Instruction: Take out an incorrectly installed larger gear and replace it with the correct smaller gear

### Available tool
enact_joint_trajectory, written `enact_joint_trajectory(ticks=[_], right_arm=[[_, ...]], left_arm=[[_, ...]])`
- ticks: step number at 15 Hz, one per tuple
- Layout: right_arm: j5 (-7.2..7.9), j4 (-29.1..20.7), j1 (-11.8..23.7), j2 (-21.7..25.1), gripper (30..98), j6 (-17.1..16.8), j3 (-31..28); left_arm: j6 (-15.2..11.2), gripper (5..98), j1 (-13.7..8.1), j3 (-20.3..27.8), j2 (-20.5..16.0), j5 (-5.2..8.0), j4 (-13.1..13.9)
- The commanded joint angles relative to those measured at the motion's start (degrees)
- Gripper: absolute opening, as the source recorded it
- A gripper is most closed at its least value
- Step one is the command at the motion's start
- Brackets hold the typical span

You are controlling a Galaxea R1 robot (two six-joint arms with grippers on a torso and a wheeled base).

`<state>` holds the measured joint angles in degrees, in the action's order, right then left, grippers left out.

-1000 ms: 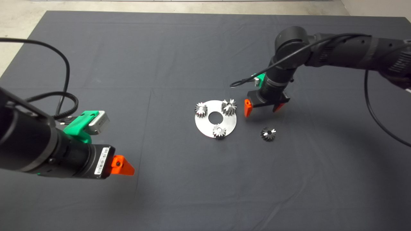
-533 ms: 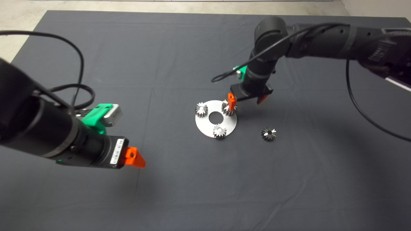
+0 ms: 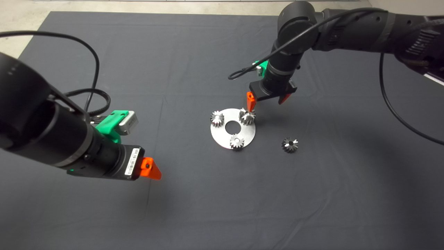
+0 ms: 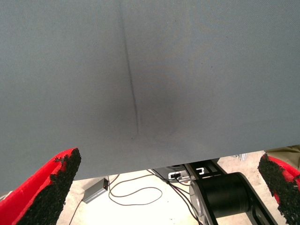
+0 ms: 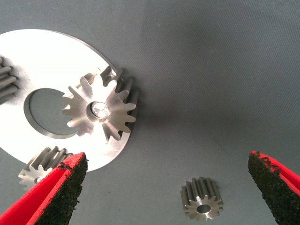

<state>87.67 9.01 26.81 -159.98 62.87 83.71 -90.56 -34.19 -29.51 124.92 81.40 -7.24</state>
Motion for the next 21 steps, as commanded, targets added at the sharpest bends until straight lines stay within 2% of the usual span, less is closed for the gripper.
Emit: enact_joint_trajectory(ticks=[1, 3, 6, 10, 15, 21], right_arm=[[7.16, 3.6, -2.0, -0.4, 90.2, 0.2, -1.2], [7.16, 4.2, -4.2, -0.9, 90.2, 0.0, -1.2], [7.25, 7.1, -5.6, -2.2, 90.2, -0.2, -0.9], [7.16, 7.4, -5.5, -3.7, 90.2, -0.8, 2.4], [7.16, 9.6, -5.4, -6.4, 90.2, -0.7, 2.8], [7.07, 10.0, -5.4, -7.1, 90.2, -0.5, 2.3]], left_arm=[[0.1, 97.6, -0.7, 0.6, -0.4, 0.34, 0.0], [0.1, 97.6, -0.7, 0.6, -0.3, 0.34, -0.1], [0.1, 97.6, -0.7, 0.3, -0.3, 0.43, -0.1], [0.2, 97.6, -0.7, 0.1, -0.3, 0.43, -0.2], [0.2, 97.6, -0.7, 0.0, -0.3, 2.01, -0.3], [0.2, 97.6, -0.7, 0.1, -0.3, 2.01, -0.9]])
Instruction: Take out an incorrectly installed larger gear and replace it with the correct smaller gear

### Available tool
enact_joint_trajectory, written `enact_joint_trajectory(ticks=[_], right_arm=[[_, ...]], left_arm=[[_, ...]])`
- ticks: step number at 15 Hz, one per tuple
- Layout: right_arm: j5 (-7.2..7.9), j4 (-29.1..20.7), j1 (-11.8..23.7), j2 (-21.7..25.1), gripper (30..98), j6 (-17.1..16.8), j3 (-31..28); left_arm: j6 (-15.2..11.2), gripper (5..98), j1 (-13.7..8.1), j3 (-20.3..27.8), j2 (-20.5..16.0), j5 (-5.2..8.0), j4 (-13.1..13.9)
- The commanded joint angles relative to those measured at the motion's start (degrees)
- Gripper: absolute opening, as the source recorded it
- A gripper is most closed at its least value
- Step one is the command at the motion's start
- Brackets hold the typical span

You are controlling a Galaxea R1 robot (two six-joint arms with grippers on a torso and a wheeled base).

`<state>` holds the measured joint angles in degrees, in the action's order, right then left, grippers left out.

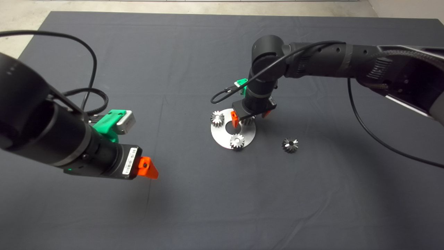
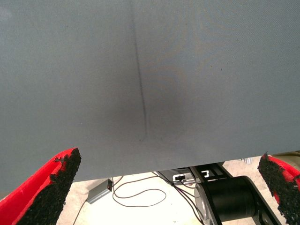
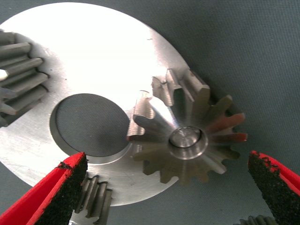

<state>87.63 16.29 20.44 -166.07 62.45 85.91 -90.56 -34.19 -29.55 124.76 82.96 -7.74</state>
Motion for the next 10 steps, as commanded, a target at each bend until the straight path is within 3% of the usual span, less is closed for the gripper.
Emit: enact_joint_trajectory(ticks=[1, 6, 10], right_arm=[[7.12, 3.0, 0.9, -1.0, 90.2, -0.1, 0.1], [7.12, 7.2, 1.0, -0.1, 90.2, -0.1, 0.0], [7.12, 7.6, 1.0, 0.3, 90.2, -0.2, 1.9]], left_arm=[[0.2, 97.6, -0.7, 0.1, -0.2, 0.45, -0.4], [0.2, 97.6, -0.7, 0.4, -0.4, 0.54, -0.4], [0.1, 97.6, -0.7, 0.3, -0.3, 0.54, -0.4]])
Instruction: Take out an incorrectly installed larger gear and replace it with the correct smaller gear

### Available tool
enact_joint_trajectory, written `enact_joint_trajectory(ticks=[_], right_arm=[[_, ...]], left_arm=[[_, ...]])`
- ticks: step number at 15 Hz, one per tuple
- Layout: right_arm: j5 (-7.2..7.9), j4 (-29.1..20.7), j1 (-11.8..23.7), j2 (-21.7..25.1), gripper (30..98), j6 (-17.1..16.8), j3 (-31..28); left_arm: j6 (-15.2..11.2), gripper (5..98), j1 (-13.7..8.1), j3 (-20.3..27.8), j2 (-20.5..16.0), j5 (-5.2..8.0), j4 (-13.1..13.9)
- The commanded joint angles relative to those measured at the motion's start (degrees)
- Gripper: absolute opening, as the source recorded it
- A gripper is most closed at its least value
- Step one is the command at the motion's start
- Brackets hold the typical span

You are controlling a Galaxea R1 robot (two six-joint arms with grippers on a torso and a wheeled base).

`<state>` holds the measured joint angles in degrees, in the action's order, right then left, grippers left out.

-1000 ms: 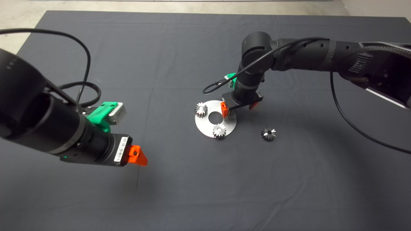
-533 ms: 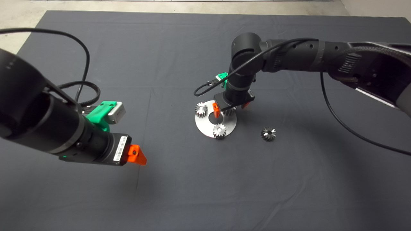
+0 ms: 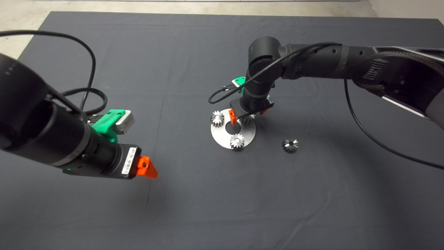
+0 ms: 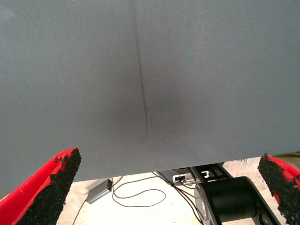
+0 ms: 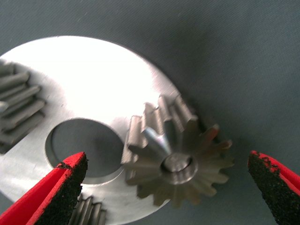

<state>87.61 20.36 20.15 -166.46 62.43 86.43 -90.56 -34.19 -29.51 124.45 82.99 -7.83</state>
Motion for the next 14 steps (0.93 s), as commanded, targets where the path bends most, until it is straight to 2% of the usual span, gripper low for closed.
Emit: enact_joint_trajectory(ticks=[1, 5, 7, 14], right_arm=[[7.14, 3.6, 1.3, 1.0, 90.2, -0.2, 1.4], [7.14, 3.6, 1.3, 1.1, 90.2, -0.2, 1.4], [7.14, 3.6, 1.2, 1.0, 90.2, -0.2, 1.4], [7.14, 3.6, 1.2, 1.0, 90.2, -0.2, 1.4]], left_arm=[[0.1, 97.6, -0.7, 0.3, 0.0, 0.50, -0.3], [0.2, 97.6, -0.7, 0.5, -0.2, 0.67, -0.4], [0.2, 97.6, -0.7, 0.2, -0.2, 1.29, -0.4], [0.9, 97.6, -0.7, -0.1, -0.3, 1.31, -0.4]])
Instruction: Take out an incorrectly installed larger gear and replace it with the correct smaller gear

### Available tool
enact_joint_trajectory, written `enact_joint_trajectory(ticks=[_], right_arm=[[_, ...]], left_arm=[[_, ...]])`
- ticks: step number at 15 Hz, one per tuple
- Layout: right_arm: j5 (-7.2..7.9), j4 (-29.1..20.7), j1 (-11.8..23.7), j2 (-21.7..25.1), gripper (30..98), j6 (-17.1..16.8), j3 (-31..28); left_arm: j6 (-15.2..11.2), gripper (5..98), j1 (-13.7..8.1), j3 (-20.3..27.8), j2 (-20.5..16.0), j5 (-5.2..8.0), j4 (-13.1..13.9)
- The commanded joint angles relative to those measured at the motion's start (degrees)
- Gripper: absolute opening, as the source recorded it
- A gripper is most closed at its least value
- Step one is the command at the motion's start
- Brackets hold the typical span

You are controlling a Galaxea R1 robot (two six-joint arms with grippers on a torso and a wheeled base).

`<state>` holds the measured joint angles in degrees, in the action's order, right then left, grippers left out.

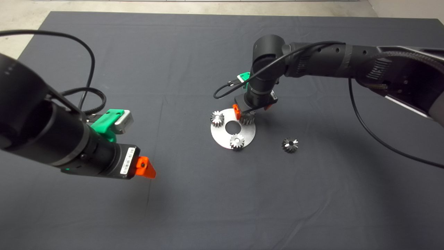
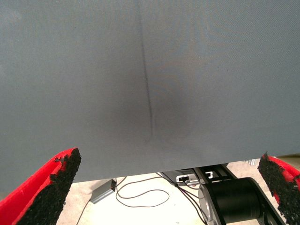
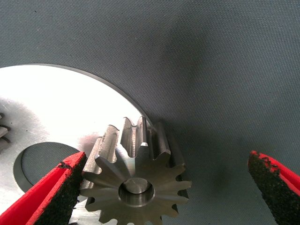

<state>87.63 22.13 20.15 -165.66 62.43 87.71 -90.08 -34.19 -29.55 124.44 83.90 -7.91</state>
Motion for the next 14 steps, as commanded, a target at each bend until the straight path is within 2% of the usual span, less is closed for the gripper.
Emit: enact_joint_trajectory(ticks=[1, 13, 14], right_arm=[[7.12, 1.8, 1.2, 0.3, 90.2, -0.1, 0.1], [7.12, 1.7, 1.2, 0.3, 92.3, 0.2, -0.1], [7.12, 1.7, 1.2, 0.3, 95.5, 0.3, -0.1]], left_arm=[[0.4, 97.6, -0.7, 0.0, -0.3, 0.39, -0.4], [0.4, 97.6, -0.7, 0.3, -0.5, 0.39, -0.2], [0.4, 97.6, -0.7, 0.3, -0.5, 0.39, -0.2]])
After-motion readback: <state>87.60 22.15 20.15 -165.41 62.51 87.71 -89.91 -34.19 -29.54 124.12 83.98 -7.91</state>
